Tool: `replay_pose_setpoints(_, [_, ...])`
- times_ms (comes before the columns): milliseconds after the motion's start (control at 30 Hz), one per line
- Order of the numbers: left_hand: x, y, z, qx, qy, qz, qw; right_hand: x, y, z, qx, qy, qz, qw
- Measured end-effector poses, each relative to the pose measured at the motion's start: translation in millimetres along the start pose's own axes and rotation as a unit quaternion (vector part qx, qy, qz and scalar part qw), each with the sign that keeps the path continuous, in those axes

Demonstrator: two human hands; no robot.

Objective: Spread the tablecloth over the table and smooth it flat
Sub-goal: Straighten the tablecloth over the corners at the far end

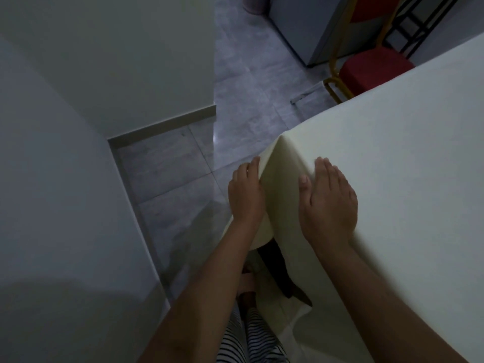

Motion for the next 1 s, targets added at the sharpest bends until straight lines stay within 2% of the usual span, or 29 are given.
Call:
replay_pose_setpoints(167, [3.3, -0.6, 11.9, 0.012, -0.012, 0.023, 1.0, 0.5, -1.6, -0.7, 0.012, -0.01, 0.003, 1.0])
replay_pose_setpoints(333, [-10.7, -28.1, 14.4, -0.089, 0.079, 0.001, 0.993, -0.5, 0.1, 2.4, -0.013, 0.016, 0.0, 1.0])
replay_pose_setpoints(533, [11.5, -13.5, 8.9, -0.019, 0.064, 0.062, 0.996, -1.2, 0.3, 1.1, -0.015, 0.0, -0.014, 1.0])
replay_pose_setpoints(633, [-16.3, -26.7, 37.4, -0.097, 0.046, 0.008, 0.994, -1.1, -0.1, 3.0, -0.03, -0.005, -0.024, 0.999])
replay_pose_setpoints(733, [-47.4, -29.8, 44.5, -0.109, 0.059, -0.014, 0.992, -4.1, 1.0, 4.6, -0.045, -0.003, -0.04, 0.998])
replay_pose_setpoints(800, [-56.2, -32.8, 47.5, -0.136, 0.119, 0.026, 0.983, -3.0, 1.4, 4.7, -0.055, 0.0, -0.041, 0.998])
replay_pose_setpoints(967, [-71.2, -34.9, 94.4, -0.238, 0.079, -0.103, 0.963, -1.8, 9.2, 14.2, -0.103, 0.001, -0.054, 0.993])
replay_pose_setpoints(1000, [-67.3, -31.9, 104.6, -0.247, 0.069, -0.098, 0.962, 1.5, 11.7, 15.9, -0.109, -0.002, -0.054, 0.993])
Point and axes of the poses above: each hand's wrist, its own z-axis away from the middle knuckle, its own y-axis out of the back of the hand, x = y × z, the point moved 5 cm from there along -z, towards the middle knuckle, and after that the axes turned 6 degrees about x, right-handed, at the moved point
